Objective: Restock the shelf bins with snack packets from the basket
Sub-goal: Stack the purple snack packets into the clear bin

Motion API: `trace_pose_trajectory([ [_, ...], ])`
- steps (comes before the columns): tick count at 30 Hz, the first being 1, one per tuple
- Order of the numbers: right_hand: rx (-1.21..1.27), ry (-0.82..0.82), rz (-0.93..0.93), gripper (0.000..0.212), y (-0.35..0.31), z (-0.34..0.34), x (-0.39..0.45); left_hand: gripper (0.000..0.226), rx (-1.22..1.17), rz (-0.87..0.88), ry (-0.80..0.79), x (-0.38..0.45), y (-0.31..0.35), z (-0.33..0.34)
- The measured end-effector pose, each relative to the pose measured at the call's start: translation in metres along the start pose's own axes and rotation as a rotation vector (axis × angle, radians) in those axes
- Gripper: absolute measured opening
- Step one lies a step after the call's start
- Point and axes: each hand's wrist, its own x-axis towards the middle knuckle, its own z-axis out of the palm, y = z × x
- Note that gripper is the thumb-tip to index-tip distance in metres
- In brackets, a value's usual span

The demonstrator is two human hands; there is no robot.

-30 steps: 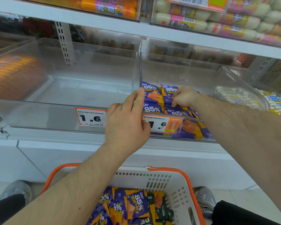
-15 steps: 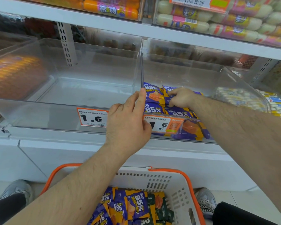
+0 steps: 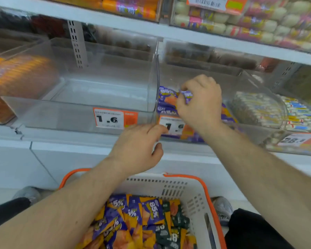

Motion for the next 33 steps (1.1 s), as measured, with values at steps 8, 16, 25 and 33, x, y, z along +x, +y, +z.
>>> trace_pose_trajectory([
  [8, 0.416, -0.731, 0.359, 0.026, -0.074, 0.033, -0.189, 0.032, 0.029, -0.396, -1.071, -0.07, -0.03, 0.0],
  [16, 0.377, -1.498, 1.152, 0.035, -0.103, 0.066, -0.311, 0.014, 0.055, -0.455, -1.232, -0.091, -0.037, 0.001],
  [25, 0.324, -1.344, 1.163, 0.042, -0.109, 0.066, -0.302, 0.039, -0.005, -0.553, -1.062, -0.086, -0.034, 0.006],
  [33, 0.317, -1.266, 0.696, 0.018, -0.058, 0.024, -0.199, 0.044, -0.054, -0.651, -0.769, -0.061, -0.023, 0.008],
])
